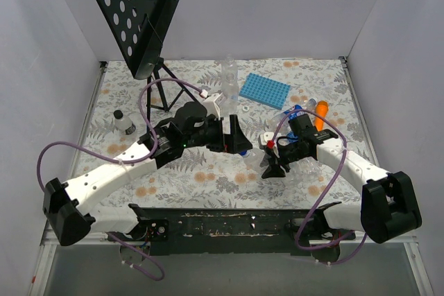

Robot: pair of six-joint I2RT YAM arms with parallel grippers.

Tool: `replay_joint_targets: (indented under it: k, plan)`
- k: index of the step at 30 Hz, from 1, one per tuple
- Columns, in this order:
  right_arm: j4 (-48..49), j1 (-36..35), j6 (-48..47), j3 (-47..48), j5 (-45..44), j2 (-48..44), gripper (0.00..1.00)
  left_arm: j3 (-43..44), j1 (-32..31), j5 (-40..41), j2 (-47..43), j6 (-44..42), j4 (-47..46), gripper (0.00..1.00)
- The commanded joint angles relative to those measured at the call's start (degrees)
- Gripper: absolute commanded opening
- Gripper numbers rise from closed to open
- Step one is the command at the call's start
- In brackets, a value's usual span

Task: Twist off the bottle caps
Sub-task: Unscrew the bottle cap from the plastic bottle.

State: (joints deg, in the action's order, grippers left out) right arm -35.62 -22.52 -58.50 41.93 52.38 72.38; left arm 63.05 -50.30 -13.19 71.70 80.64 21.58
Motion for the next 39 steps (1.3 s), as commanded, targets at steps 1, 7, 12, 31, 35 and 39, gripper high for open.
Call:
replay_joint_targets:
  k: [1,7,12,31,35,39]
  plan:
    - [0.3,-0.2,-1.4,1.3,0.6,0.0,0.06,-2.0,0.3,-2.1,-7.5,-11.7,-4.2,0.98]
    - [0.2,-0.2,-1.4,1.3,0.5,-0.7,0.06,-8.4,0.5,-1.7,-14.9,-24.4,-6.5,0.98]
    - [0.3,-0.2,-1.6,1.2,0.6,-1.2,0.06,-17.1,0.5,-3.9,-22.6,-38.2,-13.0,0.98]
    - [0.5,-0.2,-3.2,0.6,1.1,-2.0,0.06,-22.5,0.5,-15.0,-27.2,-57.9,-16.4,0.98]
    - [0.5,-0.2,-3.3,0.6,1.2,-1.9,0.06,-21.9,0.5,-16.2,-25.8,-59.4,-16.6,0.98]
    - [0.5,-0.2,-3.4,0.5,1.2,-1.8,0.06,-20.3,0.5,-18.4,-23.0,-62.3,-16.4,0.98]
